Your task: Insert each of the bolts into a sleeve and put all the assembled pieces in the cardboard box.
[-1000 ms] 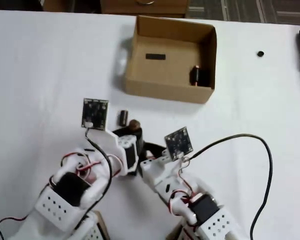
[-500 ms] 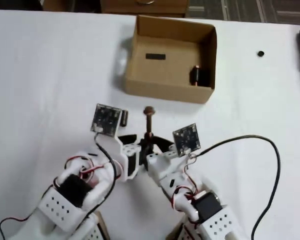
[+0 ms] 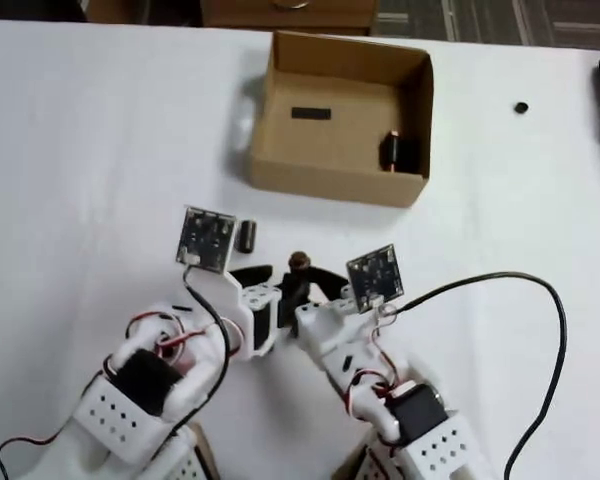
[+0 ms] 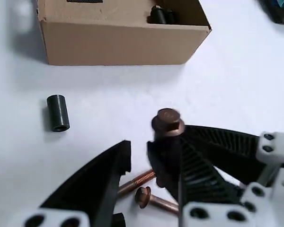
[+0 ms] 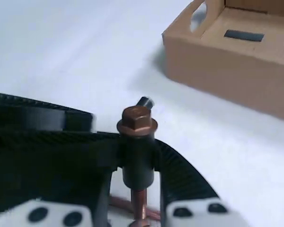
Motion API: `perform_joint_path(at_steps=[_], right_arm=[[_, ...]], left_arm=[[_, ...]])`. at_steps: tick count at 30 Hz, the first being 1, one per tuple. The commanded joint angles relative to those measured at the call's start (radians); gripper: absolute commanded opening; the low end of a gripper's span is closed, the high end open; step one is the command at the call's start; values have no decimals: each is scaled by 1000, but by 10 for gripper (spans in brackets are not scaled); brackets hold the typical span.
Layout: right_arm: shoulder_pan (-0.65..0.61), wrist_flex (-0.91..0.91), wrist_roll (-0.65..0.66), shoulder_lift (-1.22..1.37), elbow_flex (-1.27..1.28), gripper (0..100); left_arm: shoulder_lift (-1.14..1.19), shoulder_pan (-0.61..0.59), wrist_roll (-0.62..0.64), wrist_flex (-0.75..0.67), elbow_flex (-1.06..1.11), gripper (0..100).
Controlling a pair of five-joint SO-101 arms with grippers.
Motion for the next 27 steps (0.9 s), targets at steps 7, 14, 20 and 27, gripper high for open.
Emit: perform_joint_path(at_steps=[7, 14, 20, 27], right_arm=[[358, -120, 89, 56, -212, 19], [374, -120, 84, 495, -562, 19], [369, -102, 92, 940, -942, 19], [375, 77, 94, 1400, -1404, 19]], left_arm=[[3, -269, -173, 21, -166, 18], [3, -408, -316, 61, 4, 21], [3, -463, -362, 61, 151, 21], [3, -486, -364, -118, 334, 21]])
